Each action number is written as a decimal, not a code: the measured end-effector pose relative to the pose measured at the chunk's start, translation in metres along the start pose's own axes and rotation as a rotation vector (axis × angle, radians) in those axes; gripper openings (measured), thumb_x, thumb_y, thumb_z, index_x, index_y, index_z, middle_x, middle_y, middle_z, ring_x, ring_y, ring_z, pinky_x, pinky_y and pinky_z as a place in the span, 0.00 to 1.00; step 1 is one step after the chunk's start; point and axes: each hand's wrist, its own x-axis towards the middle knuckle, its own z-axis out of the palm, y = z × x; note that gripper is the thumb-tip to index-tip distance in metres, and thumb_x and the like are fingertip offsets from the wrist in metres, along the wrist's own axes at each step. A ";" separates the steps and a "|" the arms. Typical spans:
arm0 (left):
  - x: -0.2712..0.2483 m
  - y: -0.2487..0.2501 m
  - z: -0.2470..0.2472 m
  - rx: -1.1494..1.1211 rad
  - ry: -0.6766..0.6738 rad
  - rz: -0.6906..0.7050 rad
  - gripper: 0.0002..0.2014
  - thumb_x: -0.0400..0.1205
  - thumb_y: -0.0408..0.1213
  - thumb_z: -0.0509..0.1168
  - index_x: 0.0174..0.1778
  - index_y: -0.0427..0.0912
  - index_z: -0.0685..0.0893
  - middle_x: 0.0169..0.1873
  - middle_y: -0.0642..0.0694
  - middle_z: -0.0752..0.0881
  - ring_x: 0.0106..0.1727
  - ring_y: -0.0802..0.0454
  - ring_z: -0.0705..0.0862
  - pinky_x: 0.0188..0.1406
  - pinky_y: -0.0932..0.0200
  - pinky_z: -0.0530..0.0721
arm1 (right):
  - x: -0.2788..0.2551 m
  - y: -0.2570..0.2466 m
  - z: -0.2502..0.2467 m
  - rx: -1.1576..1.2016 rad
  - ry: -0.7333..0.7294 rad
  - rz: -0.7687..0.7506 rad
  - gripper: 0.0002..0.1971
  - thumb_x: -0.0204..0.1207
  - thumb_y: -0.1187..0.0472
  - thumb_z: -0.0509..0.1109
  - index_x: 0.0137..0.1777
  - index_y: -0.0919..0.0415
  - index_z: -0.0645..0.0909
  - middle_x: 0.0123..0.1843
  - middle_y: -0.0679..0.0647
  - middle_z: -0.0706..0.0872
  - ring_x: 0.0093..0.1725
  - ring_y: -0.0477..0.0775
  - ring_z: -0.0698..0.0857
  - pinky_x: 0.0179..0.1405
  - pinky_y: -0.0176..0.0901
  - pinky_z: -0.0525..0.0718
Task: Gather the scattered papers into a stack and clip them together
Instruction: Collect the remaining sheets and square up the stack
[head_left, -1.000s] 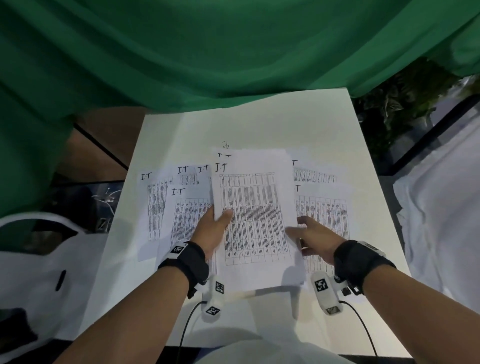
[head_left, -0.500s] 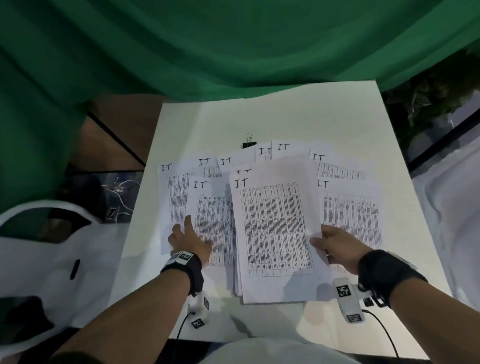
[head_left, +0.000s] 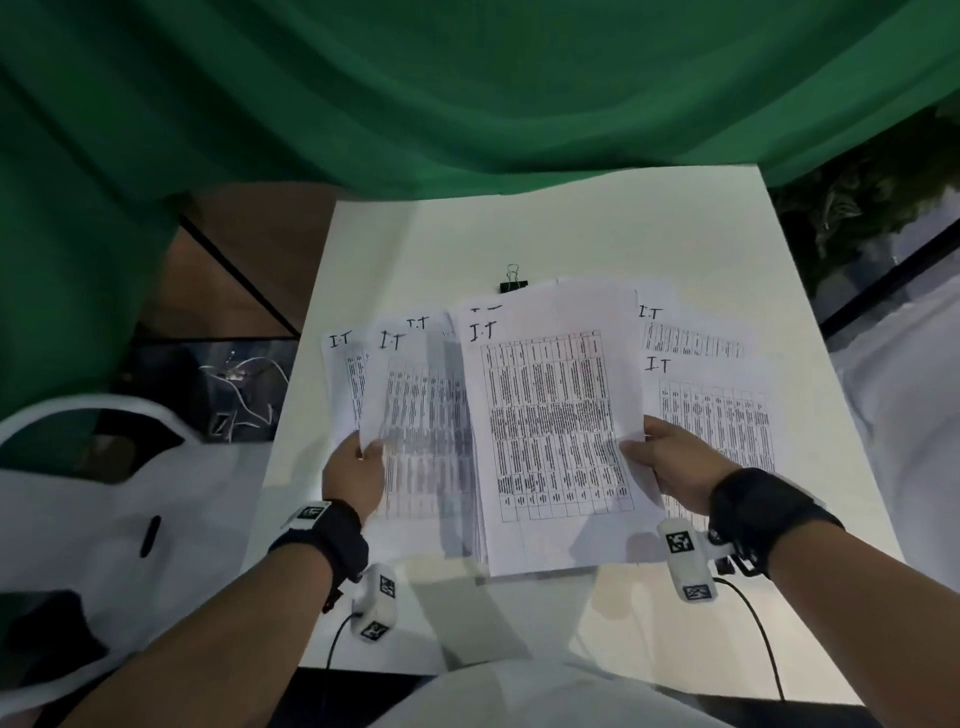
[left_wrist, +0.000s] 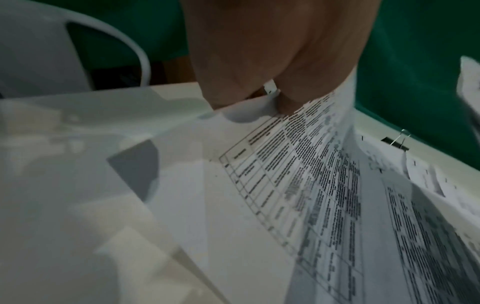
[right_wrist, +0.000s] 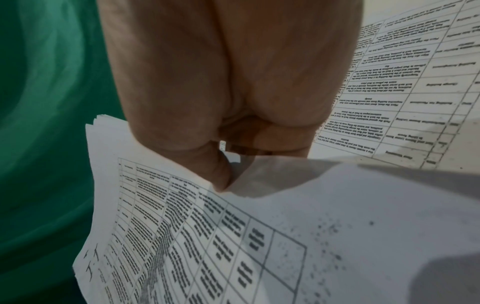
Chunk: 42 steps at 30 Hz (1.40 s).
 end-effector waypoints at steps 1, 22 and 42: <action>0.004 -0.002 -0.006 -0.017 0.022 0.012 0.30 0.89 0.56 0.60 0.81 0.38 0.79 0.77 0.40 0.83 0.78 0.36 0.80 0.81 0.39 0.76 | 0.000 0.000 -0.001 0.005 0.005 -0.002 0.12 0.90 0.69 0.64 0.70 0.64 0.81 0.57 0.66 0.82 0.55 0.63 0.78 0.56 0.58 0.77; -0.073 0.095 0.049 -0.325 -0.154 0.113 0.22 0.89 0.49 0.69 0.77 0.50 0.74 0.74 0.53 0.79 0.70 0.50 0.81 0.73 0.47 0.80 | -0.029 -0.016 0.000 -0.013 -0.042 -0.110 0.15 0.89 0.68 0.64 0.72 0.59 0.83 0.61 0.70 0.89 0.52 0.63 0.88 0.53 0.54 0.88; -0.098 0.146 0.053 -0.547 -0.542 0.125 0.19 0.86 0.46 0.73 0.73 0.57 0.83 0.72 0.54 0.88 0.77 0.52 0.83 0.83 0.40 0.74 | -0.043 -0.047 -0.014 0.066 0.194 -0.462 0.08 0.90 0.61 0.68 0.63 0.56 0.88 0.53 0.48 0.92 0.51 0.51 0.88 0.51 0.46 0.83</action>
